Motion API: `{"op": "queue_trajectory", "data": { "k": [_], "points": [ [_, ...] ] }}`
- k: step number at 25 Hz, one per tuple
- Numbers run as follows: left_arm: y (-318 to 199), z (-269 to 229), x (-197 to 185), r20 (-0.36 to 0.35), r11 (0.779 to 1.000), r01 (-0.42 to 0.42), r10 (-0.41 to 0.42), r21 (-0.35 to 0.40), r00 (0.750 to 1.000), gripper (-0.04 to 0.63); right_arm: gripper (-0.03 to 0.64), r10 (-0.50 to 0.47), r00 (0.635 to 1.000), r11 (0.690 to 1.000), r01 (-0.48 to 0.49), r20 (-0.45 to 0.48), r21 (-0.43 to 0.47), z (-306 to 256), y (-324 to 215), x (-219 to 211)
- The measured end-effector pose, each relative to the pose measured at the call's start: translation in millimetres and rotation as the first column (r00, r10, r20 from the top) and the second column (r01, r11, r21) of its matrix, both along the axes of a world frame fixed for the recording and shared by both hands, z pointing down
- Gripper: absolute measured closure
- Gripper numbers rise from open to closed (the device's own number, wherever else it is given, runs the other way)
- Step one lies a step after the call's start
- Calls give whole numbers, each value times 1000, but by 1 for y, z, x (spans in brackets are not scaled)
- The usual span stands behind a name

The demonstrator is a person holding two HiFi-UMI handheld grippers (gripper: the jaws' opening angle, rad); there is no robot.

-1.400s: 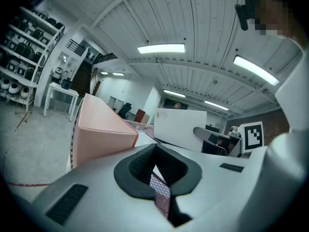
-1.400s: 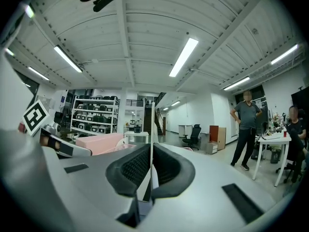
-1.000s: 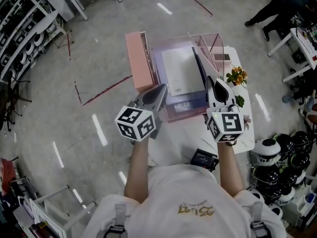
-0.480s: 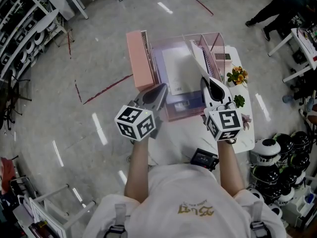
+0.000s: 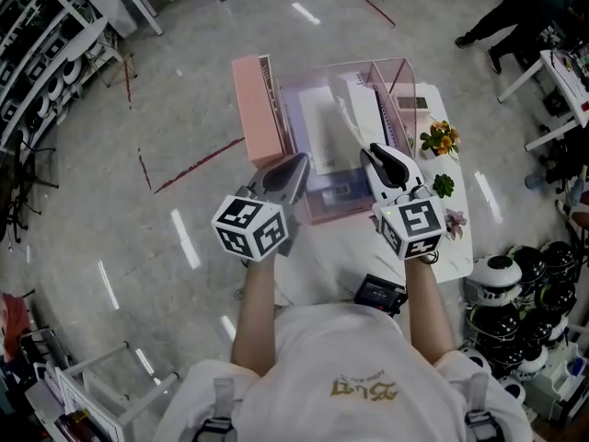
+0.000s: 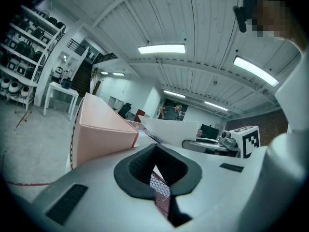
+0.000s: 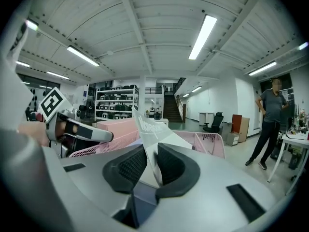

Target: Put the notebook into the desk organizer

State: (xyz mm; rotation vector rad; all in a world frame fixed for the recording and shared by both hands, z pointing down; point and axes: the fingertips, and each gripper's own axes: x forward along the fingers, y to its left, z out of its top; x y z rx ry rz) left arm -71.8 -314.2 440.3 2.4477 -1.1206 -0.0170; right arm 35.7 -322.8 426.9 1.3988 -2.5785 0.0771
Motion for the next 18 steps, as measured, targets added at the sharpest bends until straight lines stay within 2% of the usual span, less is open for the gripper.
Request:
{"op": "queue_trajectory", "data": {
  "k": [7, 18],
  "points": [
    [2, 0, 0, 4, 1000, 0, 0, 0, 1000, 578, 517, -47, 999, 998, 47, -4, -36, 6, 4, -8],
    [3, -1, 0, 6, 1000, 3, -3, 0, 1000, 578, 433, -164, 986, 982, 163, 0, -91, 15, 14, -26]
  ]
}}
